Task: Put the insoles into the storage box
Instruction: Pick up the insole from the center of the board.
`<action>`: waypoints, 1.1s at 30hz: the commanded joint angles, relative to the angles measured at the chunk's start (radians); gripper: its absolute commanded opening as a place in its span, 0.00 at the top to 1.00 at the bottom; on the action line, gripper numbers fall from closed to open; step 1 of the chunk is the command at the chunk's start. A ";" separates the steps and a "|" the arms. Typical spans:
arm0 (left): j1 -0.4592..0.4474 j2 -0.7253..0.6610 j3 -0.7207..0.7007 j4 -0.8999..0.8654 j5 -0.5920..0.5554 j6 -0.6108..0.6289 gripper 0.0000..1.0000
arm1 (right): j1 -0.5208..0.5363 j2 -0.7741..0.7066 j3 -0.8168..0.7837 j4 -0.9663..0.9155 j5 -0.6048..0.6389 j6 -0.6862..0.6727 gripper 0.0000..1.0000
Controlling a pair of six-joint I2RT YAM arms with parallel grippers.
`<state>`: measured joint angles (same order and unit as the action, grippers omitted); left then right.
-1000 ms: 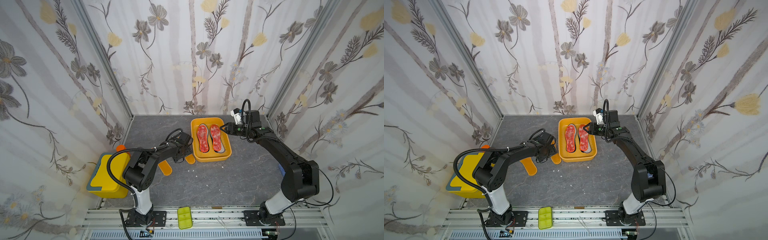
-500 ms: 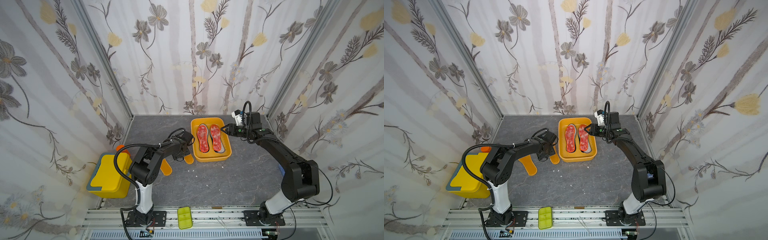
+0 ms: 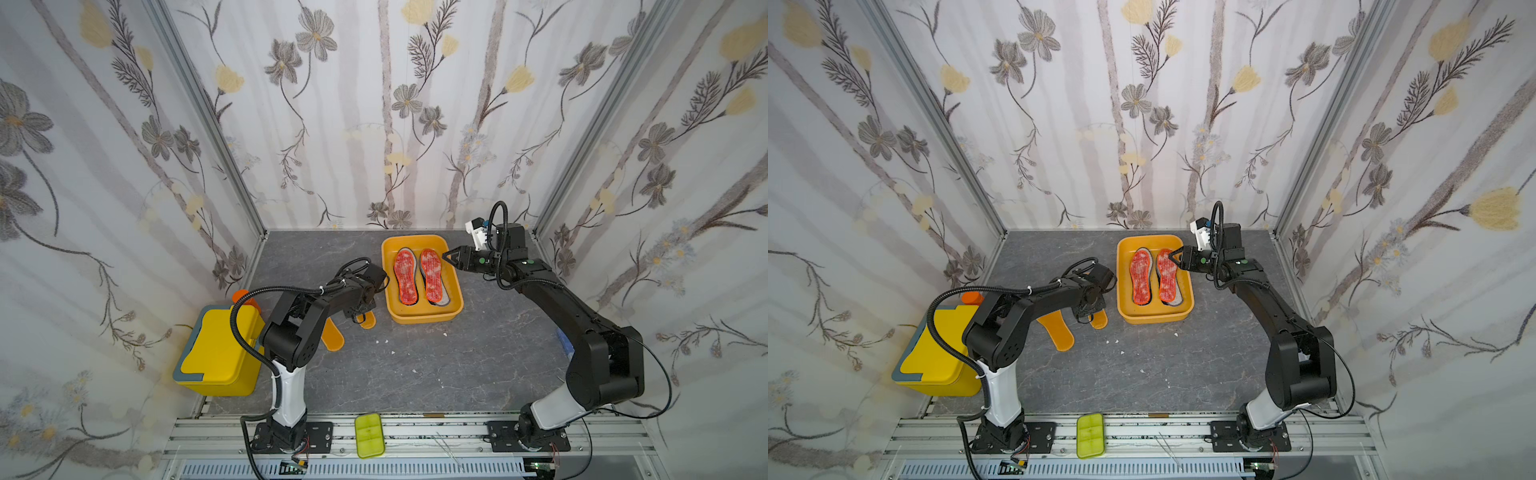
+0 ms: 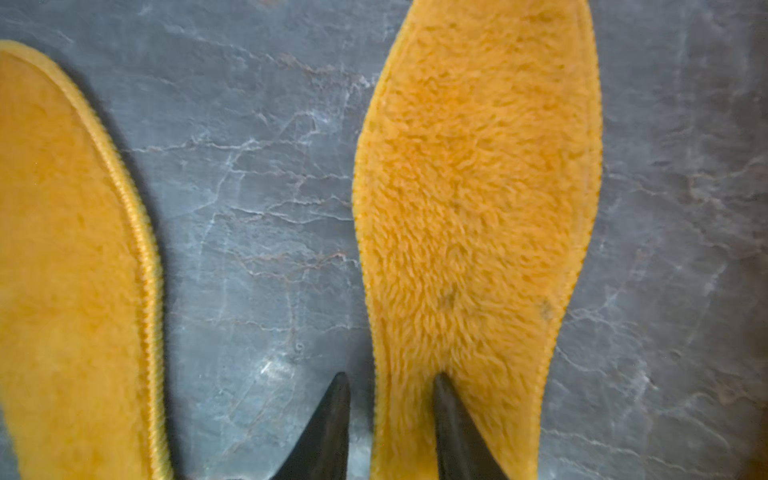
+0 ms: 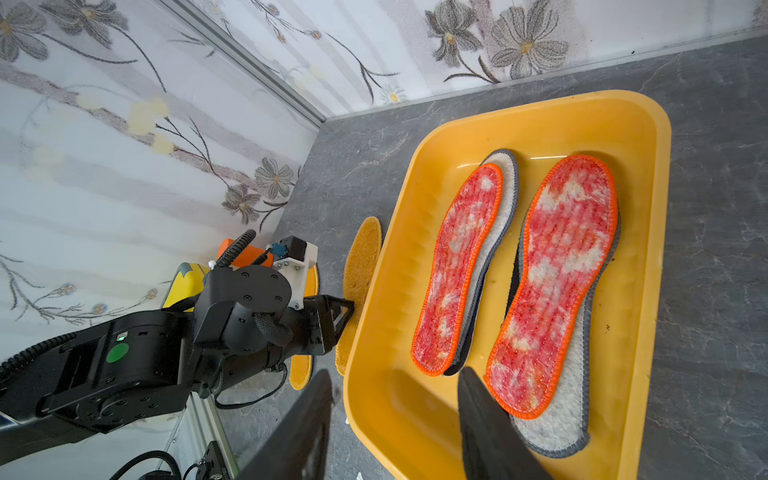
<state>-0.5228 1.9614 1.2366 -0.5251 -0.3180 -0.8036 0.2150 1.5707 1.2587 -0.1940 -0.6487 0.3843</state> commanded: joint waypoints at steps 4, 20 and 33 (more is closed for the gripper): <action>0.004 0.026 -0.022 -0.102 0.060 0.030 0.76 | -0.003 -0.018 -0.007 0.019 -0.011 0.002 0.51; 0.006 -0.013 -0.067 -0.074 0.023 0.015 1.00 | -0.005 -0.020 -0.005 0.019 -0.012 0.013 0.51; 0.006 -0.448 -0.069 0.105 -0.054 0.123 1.00 | -0.003 -0.026 0.009 0.016 -0.044 0.032 0.51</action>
<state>-0.5179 1.5578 1.1557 -0.4492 -0.3405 -0.7277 0.2104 1.5555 1.2583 -0.1947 -0.6659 0.4114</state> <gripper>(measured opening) 0.051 0.495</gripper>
